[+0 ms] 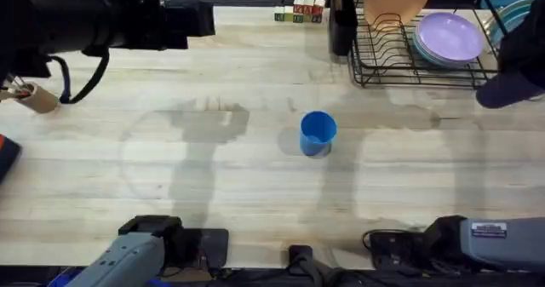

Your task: Pick up the cup on the table and put them onto the rack.

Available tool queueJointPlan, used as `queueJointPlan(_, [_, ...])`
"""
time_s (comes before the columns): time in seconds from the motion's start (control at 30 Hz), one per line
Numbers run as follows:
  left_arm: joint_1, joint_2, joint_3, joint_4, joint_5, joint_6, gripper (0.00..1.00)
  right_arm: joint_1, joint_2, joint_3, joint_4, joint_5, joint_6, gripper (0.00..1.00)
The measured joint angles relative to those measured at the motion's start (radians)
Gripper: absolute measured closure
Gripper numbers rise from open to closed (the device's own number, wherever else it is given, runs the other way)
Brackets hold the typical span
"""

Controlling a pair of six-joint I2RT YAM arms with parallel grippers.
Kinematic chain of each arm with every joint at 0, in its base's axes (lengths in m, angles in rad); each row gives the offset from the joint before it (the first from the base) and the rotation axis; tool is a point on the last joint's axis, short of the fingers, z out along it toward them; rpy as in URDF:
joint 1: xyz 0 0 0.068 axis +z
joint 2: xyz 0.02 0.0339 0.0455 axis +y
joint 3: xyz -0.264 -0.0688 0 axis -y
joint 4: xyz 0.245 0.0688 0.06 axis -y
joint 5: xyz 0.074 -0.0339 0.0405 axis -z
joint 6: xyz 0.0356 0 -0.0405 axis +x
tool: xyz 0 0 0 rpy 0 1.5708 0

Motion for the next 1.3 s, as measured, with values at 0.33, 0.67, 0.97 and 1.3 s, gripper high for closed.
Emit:
queueJointPlan(0.33, [0.0, 0.0, 0.0, -0.001, 0.0, 0.0, 0.007, 0.134, 0.0, 0.052, 0.17, 0.0, -0.005, 0.971])
queueJointPlan(0.67, [0.0, 0.0, 0.0, -0.002, 0.0, 0.0, 0.007, 0.349, 0.022, 0.054, 0.37, 0.0, -0.026, 0.971])
queueJointPlan(0.97, [0.0, 0.0, 0.0, -0.002, 0.0, 0.0, 0.006, 0.385, 0.114, 0.054, 0.385, 0.0, -0.025, 0.972])
queueJointPlan(1.3, [0.0, 0.0, 0.0, -0.002, 0.0, 0.0, 0.007, 0.391, 0.191, 0.058, 0.372, -0.003, -0.025, 0.972])
